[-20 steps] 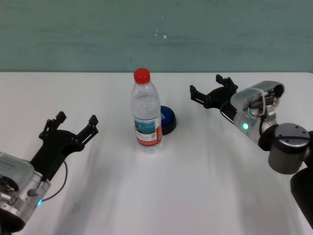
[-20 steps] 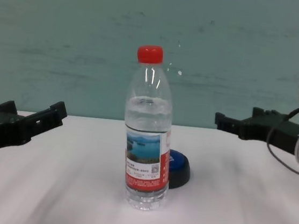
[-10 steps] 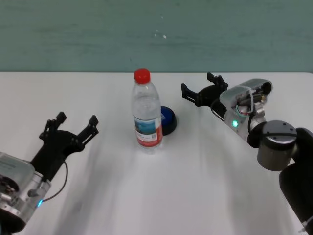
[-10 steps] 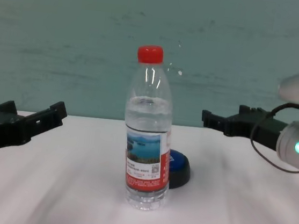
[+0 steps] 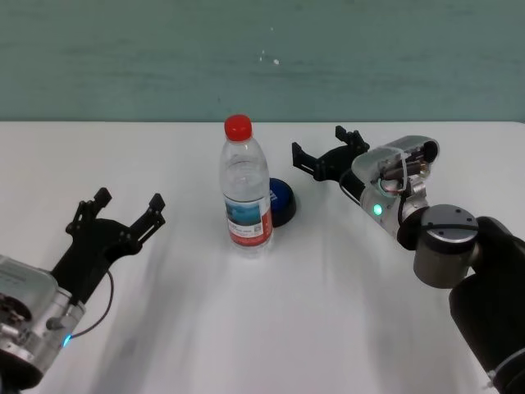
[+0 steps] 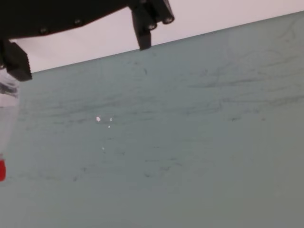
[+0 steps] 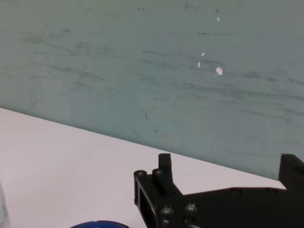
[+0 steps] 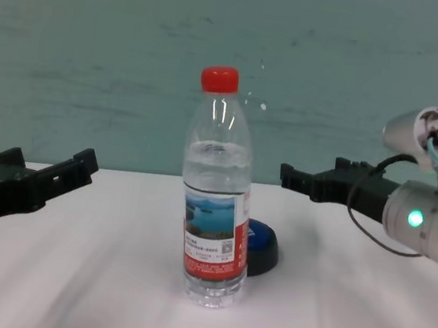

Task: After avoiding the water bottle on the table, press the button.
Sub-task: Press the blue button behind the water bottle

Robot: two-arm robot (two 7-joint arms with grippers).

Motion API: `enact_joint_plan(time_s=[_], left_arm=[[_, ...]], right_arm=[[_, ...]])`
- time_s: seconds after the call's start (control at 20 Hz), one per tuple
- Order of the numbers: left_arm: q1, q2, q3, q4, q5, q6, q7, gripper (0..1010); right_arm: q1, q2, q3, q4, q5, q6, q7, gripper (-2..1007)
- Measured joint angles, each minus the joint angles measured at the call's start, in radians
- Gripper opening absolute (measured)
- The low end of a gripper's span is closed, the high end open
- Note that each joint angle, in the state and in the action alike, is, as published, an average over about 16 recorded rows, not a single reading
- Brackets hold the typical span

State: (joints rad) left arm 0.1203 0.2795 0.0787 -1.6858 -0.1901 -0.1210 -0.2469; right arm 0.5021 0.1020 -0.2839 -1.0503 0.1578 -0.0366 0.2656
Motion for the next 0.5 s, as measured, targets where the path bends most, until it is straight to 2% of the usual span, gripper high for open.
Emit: enact_joint_plan(time_s=[0.5], left_arm=[[0.0,0.0,0.0,0.0,0.0,0.0,0.0,1010]], right_arm=[[0.005,-0.025,-0.007,0.026,-0.012,-0.009,-0.006,1004]])
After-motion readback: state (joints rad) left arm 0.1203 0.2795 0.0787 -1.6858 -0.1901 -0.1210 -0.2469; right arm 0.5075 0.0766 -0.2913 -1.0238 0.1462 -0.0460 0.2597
